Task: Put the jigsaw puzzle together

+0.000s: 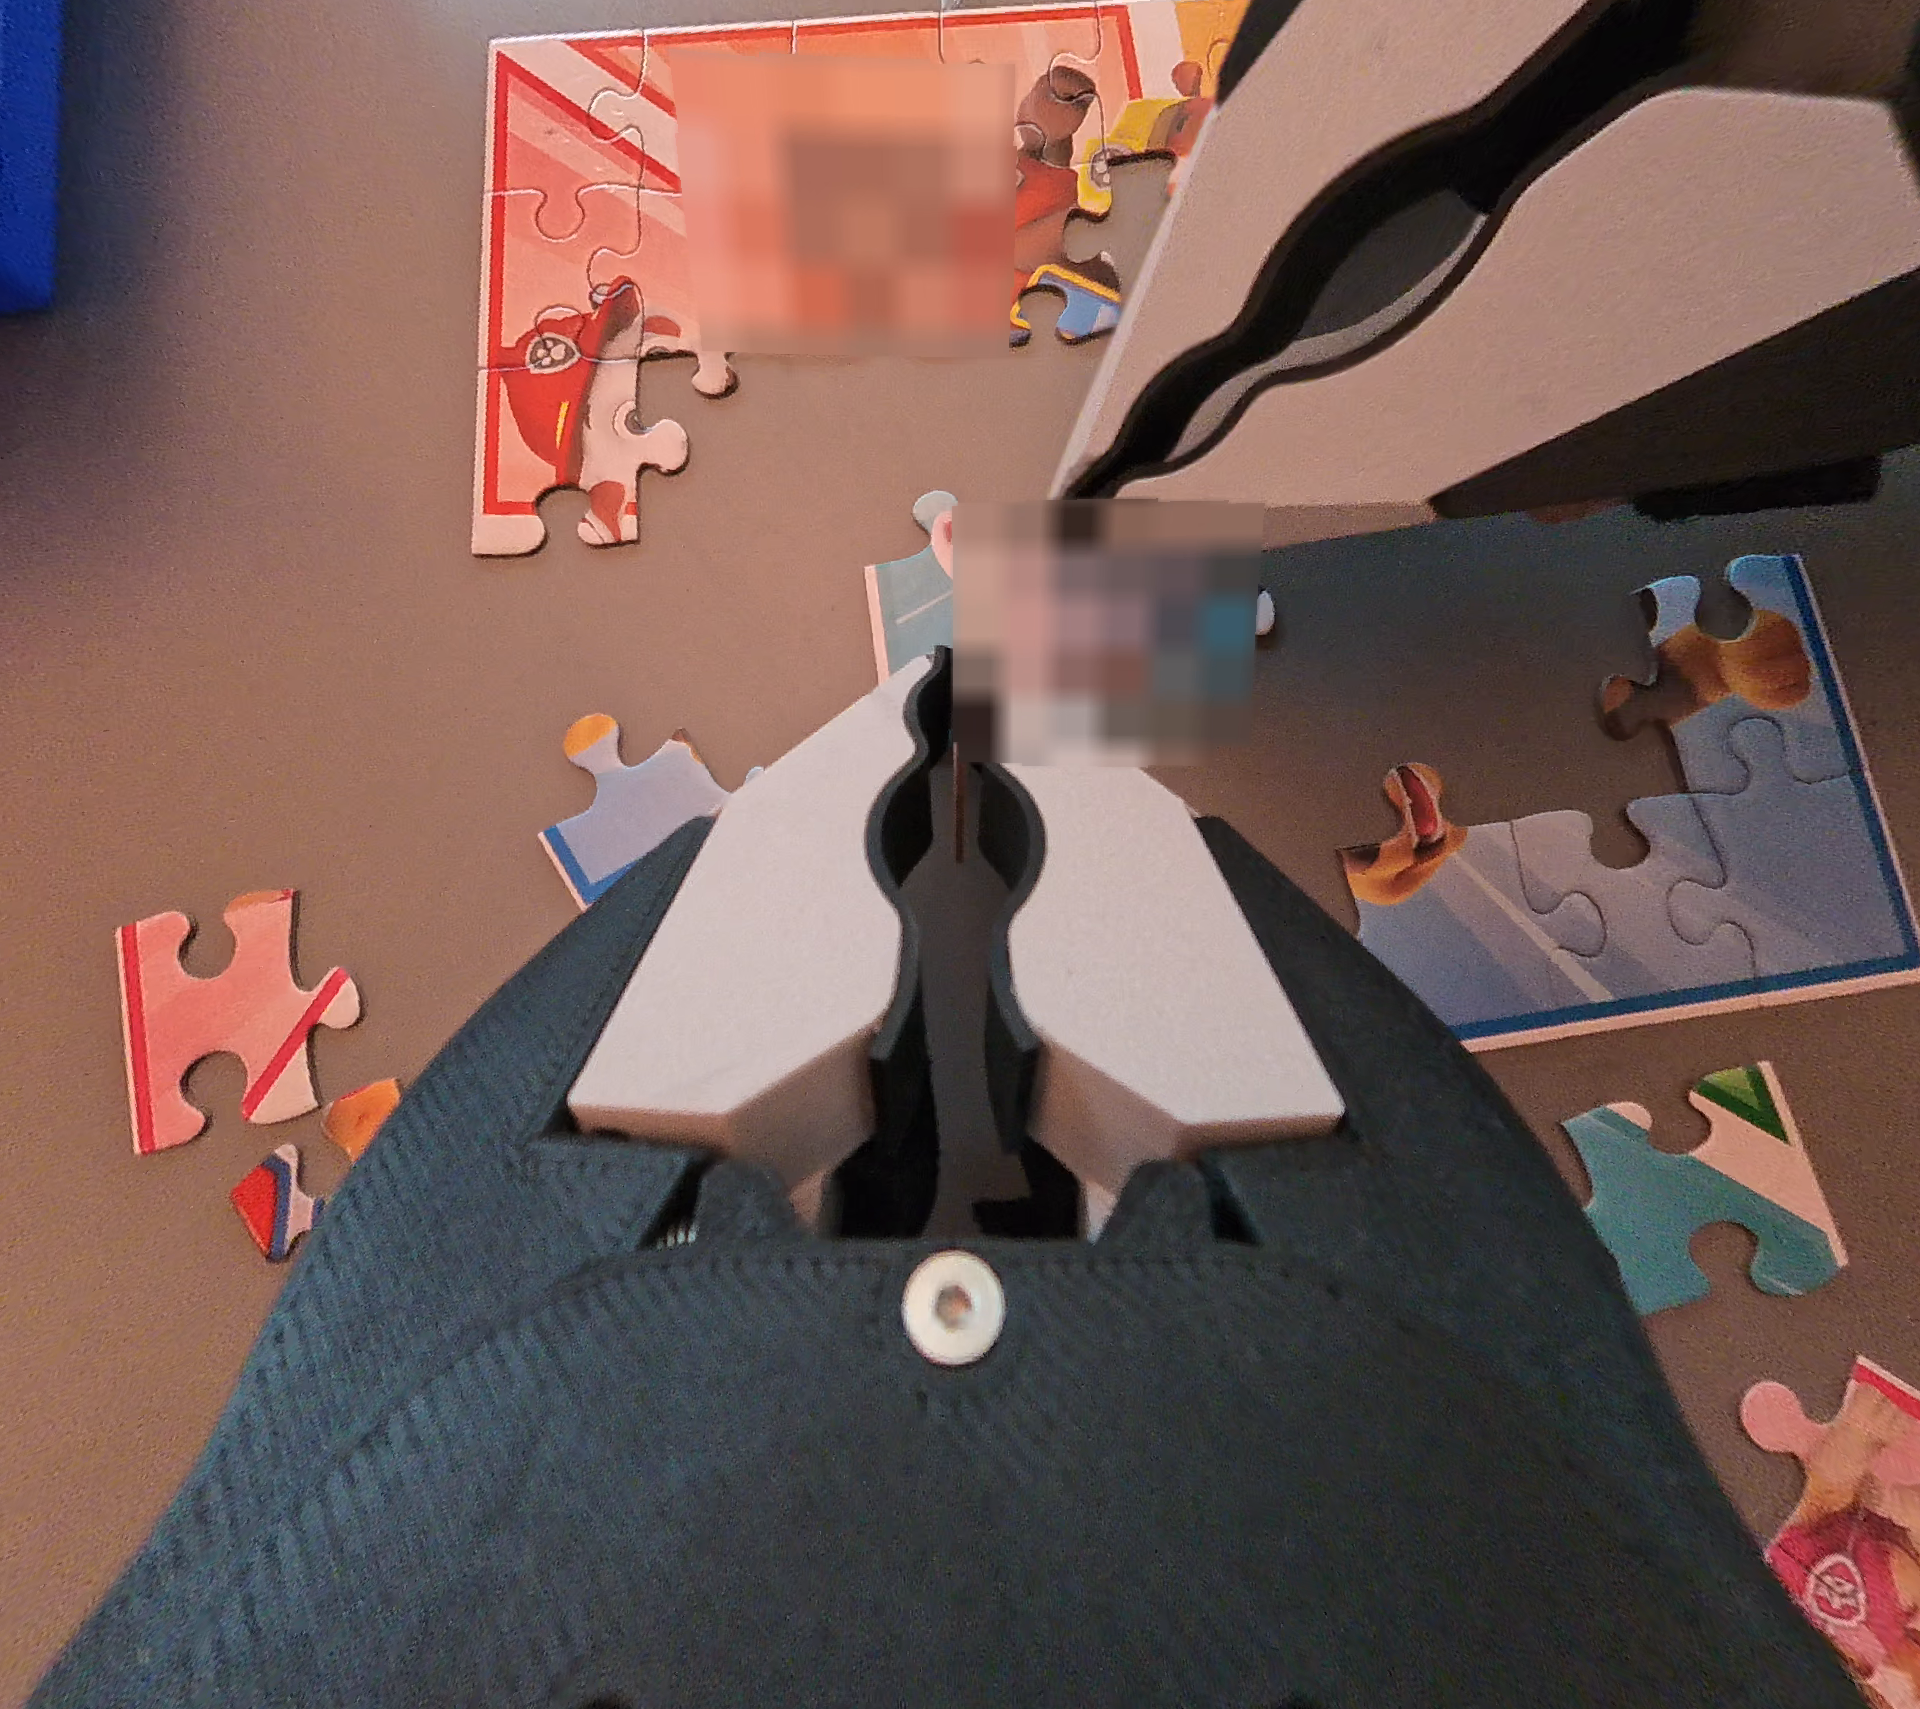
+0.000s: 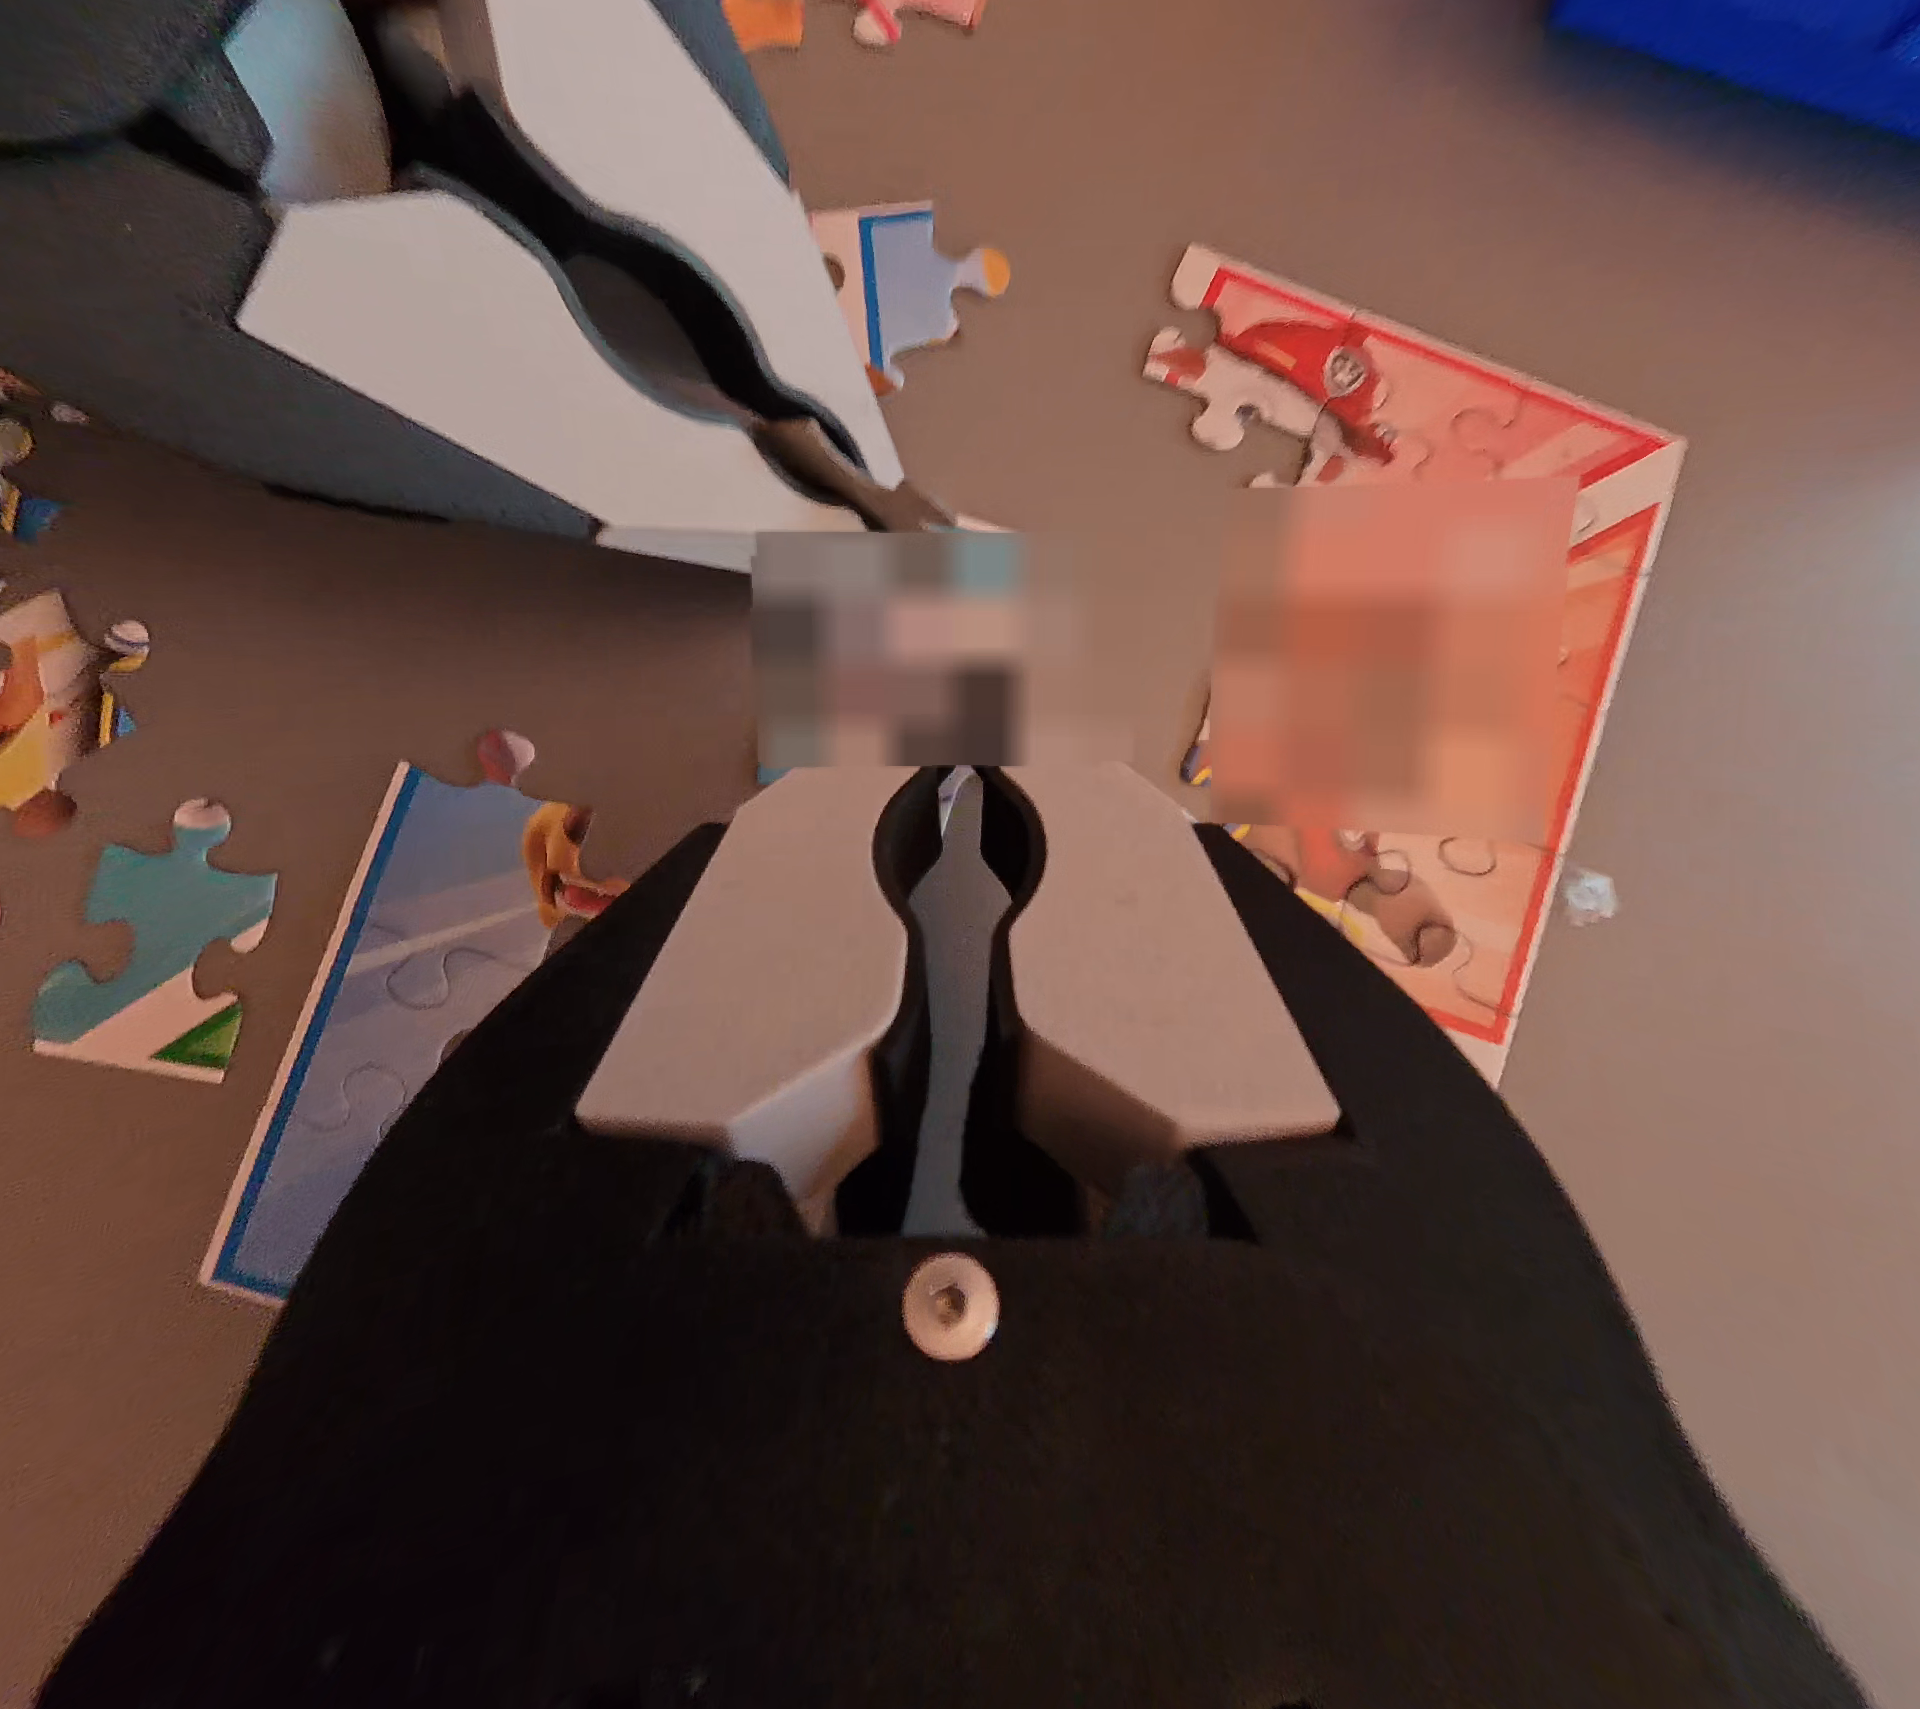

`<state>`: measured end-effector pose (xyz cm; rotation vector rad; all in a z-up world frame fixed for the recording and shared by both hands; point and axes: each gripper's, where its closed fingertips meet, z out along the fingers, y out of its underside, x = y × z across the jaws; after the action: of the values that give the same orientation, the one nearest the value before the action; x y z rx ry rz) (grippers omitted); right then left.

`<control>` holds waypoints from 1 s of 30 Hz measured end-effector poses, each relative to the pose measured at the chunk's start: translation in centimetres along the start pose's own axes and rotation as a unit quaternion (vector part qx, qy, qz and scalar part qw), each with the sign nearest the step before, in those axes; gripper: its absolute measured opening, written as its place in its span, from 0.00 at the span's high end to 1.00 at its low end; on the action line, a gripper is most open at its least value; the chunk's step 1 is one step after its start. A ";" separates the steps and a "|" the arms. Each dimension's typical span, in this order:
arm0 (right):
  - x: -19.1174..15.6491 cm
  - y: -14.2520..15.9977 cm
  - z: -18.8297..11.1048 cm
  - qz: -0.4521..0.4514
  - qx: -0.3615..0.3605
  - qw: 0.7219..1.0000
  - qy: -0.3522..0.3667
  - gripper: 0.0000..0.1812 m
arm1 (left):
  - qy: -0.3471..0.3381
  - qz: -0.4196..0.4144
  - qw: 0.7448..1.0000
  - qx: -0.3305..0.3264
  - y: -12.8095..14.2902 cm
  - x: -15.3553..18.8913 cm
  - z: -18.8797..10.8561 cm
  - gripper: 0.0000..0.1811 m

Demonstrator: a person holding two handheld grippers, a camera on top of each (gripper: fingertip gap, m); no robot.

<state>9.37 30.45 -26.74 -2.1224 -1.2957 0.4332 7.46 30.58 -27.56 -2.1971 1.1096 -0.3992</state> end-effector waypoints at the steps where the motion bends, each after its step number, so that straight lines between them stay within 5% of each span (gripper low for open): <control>1: 0.1 0.4 0.1 0.001 -0.008 1.000 -0.003 1.00 | 0.003 -0.001 1.000 0.002 0.0 0.0 0.0 1.00; 5: 0.8 -2.1 -2.0 0.013 0.082 0.996 -0.016 1.00 | -0.030 0.043 0.998 0.018 -0.3 -0.1 -0.4 1.00; 7: 0.6 -2.6 -2.5 0.007 0.090 0.996 -0.027 0.87 | -0.084 0.110 0.990 0.020 -0.7 -0.5 -0.9 1.00; 11: -1.3 -3.6 -3.6 -0.065 0.120 0.988 -0.068 0.85 | -0.209 0.269 0.940 0.025 -2.7 -0.6 -2.8 1.00; 15: -1.8 -4.5 -5.1 -0.219 0.167 0.961 0.018 0.92 | -0.267 0.372 0.888 0.038 -4.5 0.7 -4.4 1.00; 20: -2.5 -4.6 -6.8 -0.389 0.186 0.890 0.148 1.00 | -0.284 0.418 0.861 0.052 -5.4 1.8 -5.5 0.99; 26: -3.1 -4.6 -8.8 -0.485 0.212 0.804 0.271 1.00 | -0.270 0.371 0.886 0.063 -4.6 1.7 -7.2 0.88; 30: -3.6 -4.1 -8.9 -0.512 0.210 0.783 0.284 1.00 | -0.247 0.358 0.897 0.083 -4.4 3.0 -8.6 0.89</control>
<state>9.87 25.73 -17.47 -0.8237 -1.5414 -0.3485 7.49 26.66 -18.21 -1.4647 1.4082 0.3585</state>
